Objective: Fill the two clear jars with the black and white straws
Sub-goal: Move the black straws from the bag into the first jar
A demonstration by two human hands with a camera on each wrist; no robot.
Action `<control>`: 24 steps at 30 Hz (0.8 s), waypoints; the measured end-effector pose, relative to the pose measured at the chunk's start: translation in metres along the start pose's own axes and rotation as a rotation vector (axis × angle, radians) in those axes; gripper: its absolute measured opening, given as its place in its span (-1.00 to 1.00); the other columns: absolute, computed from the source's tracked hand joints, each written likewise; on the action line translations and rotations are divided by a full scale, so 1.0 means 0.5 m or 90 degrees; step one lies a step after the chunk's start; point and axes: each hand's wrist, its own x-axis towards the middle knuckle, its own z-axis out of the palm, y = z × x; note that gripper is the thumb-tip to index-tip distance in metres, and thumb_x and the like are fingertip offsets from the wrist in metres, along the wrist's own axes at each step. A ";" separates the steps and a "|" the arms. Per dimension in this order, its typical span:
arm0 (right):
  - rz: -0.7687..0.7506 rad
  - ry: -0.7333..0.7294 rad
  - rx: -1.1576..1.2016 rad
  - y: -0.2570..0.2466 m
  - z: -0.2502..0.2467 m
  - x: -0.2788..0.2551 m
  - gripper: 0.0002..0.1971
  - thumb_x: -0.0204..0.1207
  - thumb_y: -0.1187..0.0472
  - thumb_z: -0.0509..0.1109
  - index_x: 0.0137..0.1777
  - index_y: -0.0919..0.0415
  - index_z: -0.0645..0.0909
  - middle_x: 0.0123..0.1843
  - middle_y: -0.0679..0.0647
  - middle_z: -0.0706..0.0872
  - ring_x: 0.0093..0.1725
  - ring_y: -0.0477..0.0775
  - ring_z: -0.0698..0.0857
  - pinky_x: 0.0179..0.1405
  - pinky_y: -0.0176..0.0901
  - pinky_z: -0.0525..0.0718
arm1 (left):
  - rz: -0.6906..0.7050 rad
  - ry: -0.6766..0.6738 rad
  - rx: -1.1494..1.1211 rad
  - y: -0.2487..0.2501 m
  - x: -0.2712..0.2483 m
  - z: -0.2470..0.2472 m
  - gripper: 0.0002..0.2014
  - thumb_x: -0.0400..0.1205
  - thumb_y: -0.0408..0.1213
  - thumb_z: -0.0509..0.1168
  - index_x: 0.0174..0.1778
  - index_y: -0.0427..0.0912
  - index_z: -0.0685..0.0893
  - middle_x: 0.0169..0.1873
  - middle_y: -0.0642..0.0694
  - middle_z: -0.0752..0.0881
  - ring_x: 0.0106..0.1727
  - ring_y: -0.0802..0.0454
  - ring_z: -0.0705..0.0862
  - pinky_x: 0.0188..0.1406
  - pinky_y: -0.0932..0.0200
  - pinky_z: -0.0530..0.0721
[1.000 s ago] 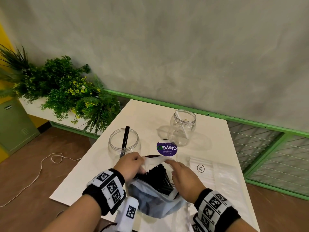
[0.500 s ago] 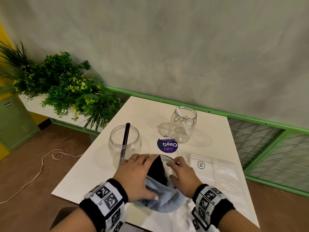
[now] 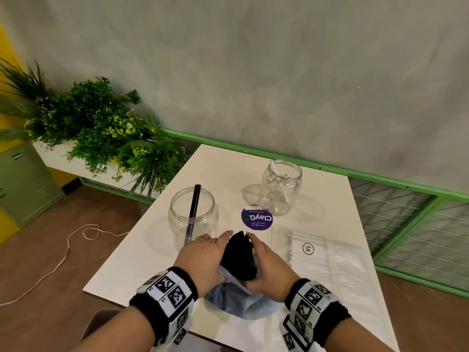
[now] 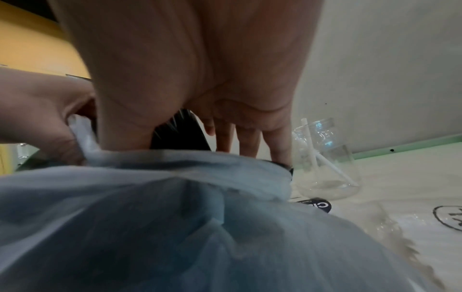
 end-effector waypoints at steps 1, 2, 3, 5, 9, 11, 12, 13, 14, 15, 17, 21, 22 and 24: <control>0.001 -0.008 -0.016 -0.001 0.003 0.008 0.12 0.22 0.00 0.56 0.66 0.02 -0.10 0.42 0.06 0.46 0.33 0.09 0.52 0.26 -0.09 0.53 | -0.001 0.010 -0.004 0.000 -0.001 0.000 -0.15 0.50 0.02 0.29 0.64 -0.01 -0.02 0.20 -0.09 0.65 0.30 -0.11 0.51 0.13 0.12 0.53; 0.002 -0.015 -0.032 -0.001 0.005 0.012 0.15 0.18 -0.05 0.56 0.66 -0.02 -0.13 0.39 0.04 0.47 0.32 0.11 0.51 0.26 0.04 0.55 | -0.001 0.016 -0.007 0.001 -0.001 0.000 -0.18 0.51 0.00 0.27 0.63 0.01 0.00 0.18 -0.08 0.65 0.28 -0.10 0.52 0.10 0.12 0.53; 0.004 -0.023 -0.042 -0.004 0.007 0.016 0.16 0.17 -0.08 0.55 0.65 -0.05 -0.15 0.36 0.04 0.48 0.31 0.12 0.50 0.25 0.10 0.54 | -0.003 0.018 -0.008 0.000 -0.002 0.001 -0.20 0.52 -0.01 0.26 0.63 0.03 0.01 0.16 -0.08 0.66 0.26 -0.09 0.53 0.09 0.13 0.53; 0.005 -0.022 -0.034 -0.009 0.016 0.021 0.14 0.16 -0.06 0.54 0.64 -0.08 -0.14 0.30 0.07 0.50 0.27 0.12 0.49 0.27 0.11 0.50 | -0.020 0.021 -0.021 -0.007 -0.002 0.005 -0.23 0.51 -0.02 0.25 0.62 0.08 0.04 0.15 -0.06 0.66 0.25 -0.08 0.55 0.08 0.12 0.52; -0.012 0.085 0.116 -0.013 0.023 0.039 -0.12 0.12 -0.03 0.50 0.47 -0.21 0.17 0.08 0.02 0.64 0.06 0.05 0.66 0.12 -0.09 0.63 | -0.116 0.077 -0.109 -0.037 -0.010 0.002 -0.27 0.44 -0.11 0.28 0.54 0.27 0.17 0.11 0.06 0.68 0.17 -0.02 0.61 0.01 0.12 0.60; -0.032 0.137 0.206 -0.016 0.011 0.047 -0.35 0.18 0.13 0.54 0.29 -0.09 0.40 -0.04 -0.08 0.71 -0.05 -0.14 0.69 -0.02 -0.33 0.61 | -0.148 0.127 -0.128 -0.052 -0.019 -0.011 -0.29 0.43 -0.17 0.31 0.50 0.30 0.25 0.08 0.08 0.68 0.12 -0.02 0.62 -0.01 0.13 0.59; -0.037 0.163 0.237 -0.018 0.004 0.048 -0.46 0.22 0.22 0.56 0.20 -0.07 0.47 -0.06 -0.13 0.72 -0.07 -0.24 0.68 -0.05 -0.43 0.57 | -0.160 0.149 -0.132 -0.062 -0.023 -0.018 -0.31 0.43 -0.19 0.32 0.48 0.30 0.28 0.07 0.09 0.69 0.10 -0.01 0.62 -0.02 0.13 0.58; -0.032 0.180 0.253 -0.017 -0.001 0.046 -0.52 0.26 0.28 0.57 0.13 -0.06 0.51 -0.08 -0.14 0.73 -0.09 -0.30 0.67 -0.07 -0.49 0.53 | -0.167 0.157 -0.134 -0.074 -0.026 -0.023 -0.32 0.44 -0.20 0.33 0.46 0.31 0.30 0.06 0.10 0.69 0.09 -0.01 0.62 -0.03 0.13 0.58; -0.027 0.186 0.257 -0.013 -0.005 0.045 -0.56 0.29 0.31 0.57 0.09 -0.06 0.53 -0.09 -0.14 0.73 -0.10 -0.32 0.66 -0.08 -0.51 0.52 | -0.167 0.150 -0.134 -0.085 -0.027 -0.025 -0.35 0.45 -0.20 0.34 0.43 0.31 0.33 0.06 0.11 0.69 0.09 0.00 0.62 -0.02 0.13 0.59; -0.022 0.183 0.249 -0.009 -0.006 0.043 -0.58 0.32 0.31 0.56 0.10 -0.05 0.54 -0.09 -0.11 0.73 -0.11 -0.32 0.66 -0.09 -0.51 0.51 | -0.164 0.128 -0.135 -0.095 -0.027 -0.023 -0.40 0.46 -0.19 0.34 0.40 0.30 0.36 0.06 0.12 0.70 0.11 0.01 0.61 0.01 0.13 0.60; -0.016 0.166 0.227 -0.003 -0.005 0.041 -0.56 0.36 0.32 0.53 0.16 -0.05 0.51 -0.09 -0.09 0.72 -0.11 -0.31 0.65 -0.10 -0.49 0.51 | -0.154 0.080 -0.147 -0.108 -0.027 -0.018 -0.56 0.49 -0.15 0.33 0.28 0.24 0.46 0.10 0.14 0.70 0.15 0.03 0.60 0.08 0.14 0.59; -0.052 0.180 0.214 -0.007 -0.020 0.040 -0.42 0.42 0.43 0.40 0.30 -0.15 0.37 -0.06 0.00 0.73 -0.12 -0.19 0.67 -0.10 -0.36 0.57 | -0.148 0.110 -0.158 -0.110 -0.034 -0.022 -0.76 0.52 -0.18 0.29 0.08 0.15 0.51 0.01 0.12 0.70 0.08 0.01 0.61 -0.10 0.14 0.53; -0.061 0.194 0.215 -0.005 -0.025 0.038 -0.41 0.43 0.43 0.39 0.36 -0.10 0.36 0.01 -0.02 0.73 -0.06 -0.19 0.68 -0.02 -0.36 0.58 | -0.150 0.124 -0.167 -0.109 -0.036 -0.026 -0.76 0.52 -0.19 0.30 0.07 0.15 0.50 -0.02 0.13 0.69 0.06 0.01 0.61 -0.14 0.14 0.51; -0.068 0.210 0.207 0.003 -0.031 0.033 -0.38 0.45 0.43 0.41 0.44 -0.03 0.35 0.16 -0.10 0.69 0.12 -0.21 0.65 0.14 -0.38 0.55 | -0.159 0.134 -0.185 -0.110 -0.040 -0.029 -0.73 0.52 -0.23 0.31 0.07 0.13 0.47 -0.11 0.14 0.66 0.02 0.00 0.63 -0.20 0.15 0.47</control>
